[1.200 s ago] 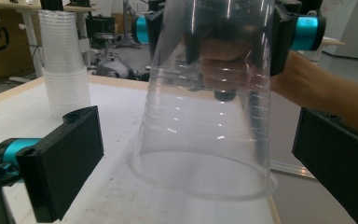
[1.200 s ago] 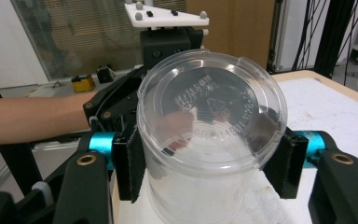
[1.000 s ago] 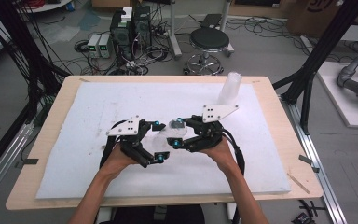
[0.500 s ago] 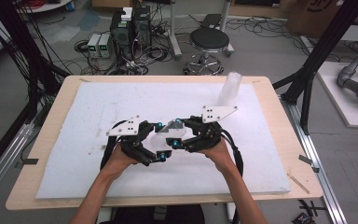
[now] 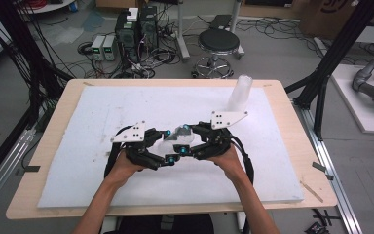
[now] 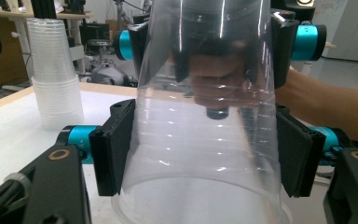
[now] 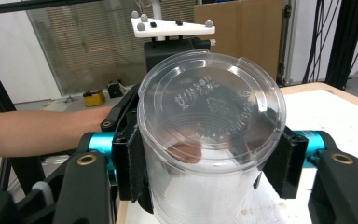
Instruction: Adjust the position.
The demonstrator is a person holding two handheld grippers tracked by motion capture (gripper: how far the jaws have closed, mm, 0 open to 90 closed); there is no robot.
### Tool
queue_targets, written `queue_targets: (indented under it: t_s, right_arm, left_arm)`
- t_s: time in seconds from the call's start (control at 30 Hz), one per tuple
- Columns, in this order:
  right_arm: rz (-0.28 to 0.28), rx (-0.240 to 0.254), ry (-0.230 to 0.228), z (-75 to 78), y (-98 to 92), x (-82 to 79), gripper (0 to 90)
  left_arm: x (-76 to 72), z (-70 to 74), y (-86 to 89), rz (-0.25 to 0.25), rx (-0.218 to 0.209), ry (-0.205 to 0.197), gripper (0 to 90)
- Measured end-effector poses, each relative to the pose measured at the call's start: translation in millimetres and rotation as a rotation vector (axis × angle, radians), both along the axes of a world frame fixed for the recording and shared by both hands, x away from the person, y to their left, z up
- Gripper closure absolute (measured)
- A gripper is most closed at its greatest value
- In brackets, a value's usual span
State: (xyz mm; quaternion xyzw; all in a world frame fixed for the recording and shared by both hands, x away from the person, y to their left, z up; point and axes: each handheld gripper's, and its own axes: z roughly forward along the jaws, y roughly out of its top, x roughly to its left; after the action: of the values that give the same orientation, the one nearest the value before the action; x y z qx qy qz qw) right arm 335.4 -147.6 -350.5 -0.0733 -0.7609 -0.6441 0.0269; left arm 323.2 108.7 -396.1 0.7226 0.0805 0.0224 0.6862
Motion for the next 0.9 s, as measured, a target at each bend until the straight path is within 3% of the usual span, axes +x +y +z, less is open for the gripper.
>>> queue_targets:
  t_s: [0.1,0.23,0.47,0.63,0.9]
  right_arm:
    - [0.003,-0.003,0.002,-0.4,-0.2,0.0,36.4]
    - [0.002,-0.038,0.016,-0.4,2.9,-0.9,14.7]
    - [0.007,-0.102,0.001,3.8,-0.8,-4.7,14.1]
    - [-0.038,-0.221,-0.037,10.7,-6.7,-12.1,14.0]
    - [-0.048,-0.432,-0.075,19.7,-8.7,-16.1,14.1]
  left_arm:
    - [0.1,-0.1,-0.3,-0.001,0.005,-0.003,31.4]
    - [-0.5,0.4,0.8,0.002,0.009,0.002,31.9]
    - [-1.0,0.5,4.3,0.001,0.057,0.011,32.3]
    - [-0.7,6.5,10.6,0.012,0.228,0.023,33.2]
    - [0.4,21.2,14.8,-0.012,0.462,0.033,33.2]
